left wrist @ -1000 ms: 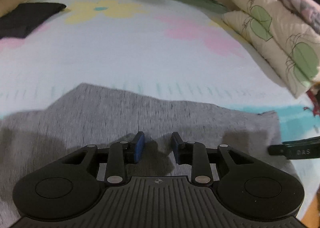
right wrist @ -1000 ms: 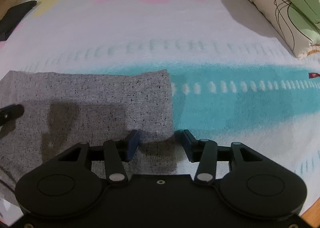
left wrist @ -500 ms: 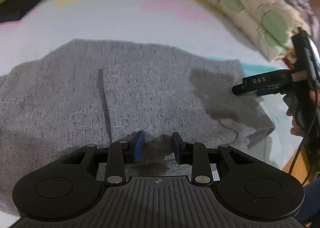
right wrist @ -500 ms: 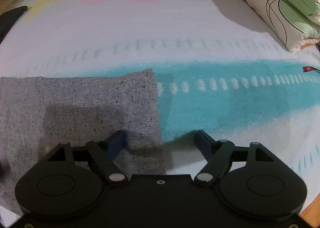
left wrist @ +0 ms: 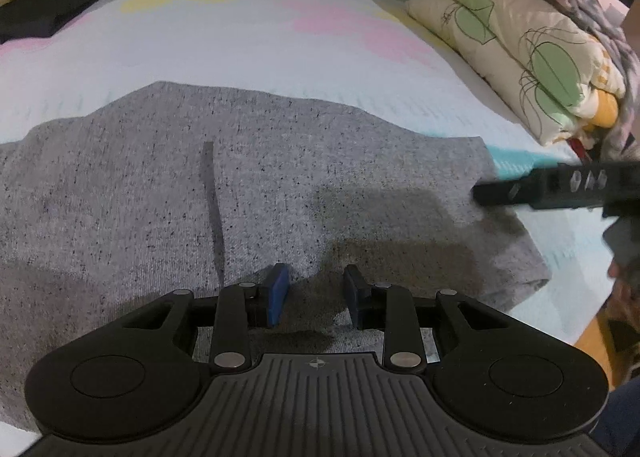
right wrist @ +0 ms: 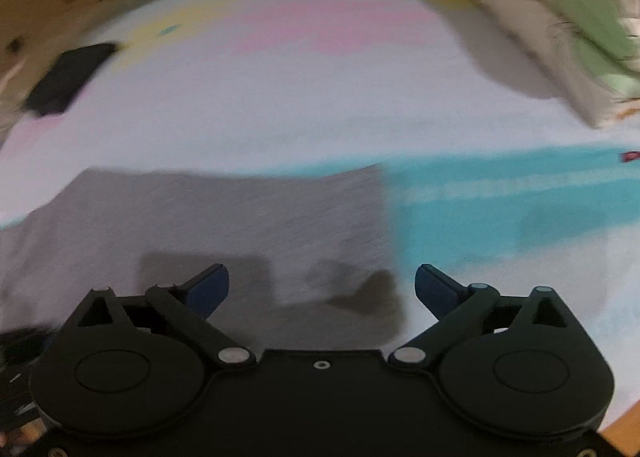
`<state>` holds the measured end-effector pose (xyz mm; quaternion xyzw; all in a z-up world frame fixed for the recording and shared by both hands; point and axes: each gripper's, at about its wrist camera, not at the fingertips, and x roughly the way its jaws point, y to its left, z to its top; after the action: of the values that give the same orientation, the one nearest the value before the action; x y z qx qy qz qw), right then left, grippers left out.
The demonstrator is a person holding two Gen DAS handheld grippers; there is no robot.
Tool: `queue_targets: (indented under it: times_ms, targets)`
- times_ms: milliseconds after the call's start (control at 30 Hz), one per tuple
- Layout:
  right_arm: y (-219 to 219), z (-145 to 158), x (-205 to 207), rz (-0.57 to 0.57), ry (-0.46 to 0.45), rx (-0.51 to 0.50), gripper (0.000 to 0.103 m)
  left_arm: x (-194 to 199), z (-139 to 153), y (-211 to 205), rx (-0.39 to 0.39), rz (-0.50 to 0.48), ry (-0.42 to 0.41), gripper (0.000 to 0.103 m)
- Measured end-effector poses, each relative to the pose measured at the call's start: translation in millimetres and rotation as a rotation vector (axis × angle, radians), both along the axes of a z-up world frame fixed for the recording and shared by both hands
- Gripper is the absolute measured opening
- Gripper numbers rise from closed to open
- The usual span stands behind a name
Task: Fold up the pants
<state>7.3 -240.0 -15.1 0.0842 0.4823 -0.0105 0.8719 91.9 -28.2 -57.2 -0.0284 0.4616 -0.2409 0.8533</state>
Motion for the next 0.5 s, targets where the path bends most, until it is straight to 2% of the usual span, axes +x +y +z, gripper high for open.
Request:
queue_targets:
  times_ms: [100,267,367,467,500]
  targets:
    - [25.9,-8.7,-1.0,0.087,0.029,-0.019,0.1,-4.1,1.5,8.1,-0.045,0.026,-0.008,0.03]
    - [48.9,-39.8,1.6,0.186,0.117,-0.049,0.103,-17.8,13.2,40.1,-0.094,0.13,-0.014,0.03]
    - [53.0,-44.5,-4.9,0.184,0.068,-0.096,0.103,-21.2,21.8,65.4,-0.117,0.212,-0.031,0.031]
    - [56.9,-45.5,-12.9,0.142,0.034,-0.1,0.103,-25.1,29.3,103.8,-0.21,0.36,-0.046,0.031]
    - [60.4,-44.8,-16.3,0.128,0.023,-0.103,0.103,-26.4,30.3,116.0,-0.245,0.403,-0.047,0.035]
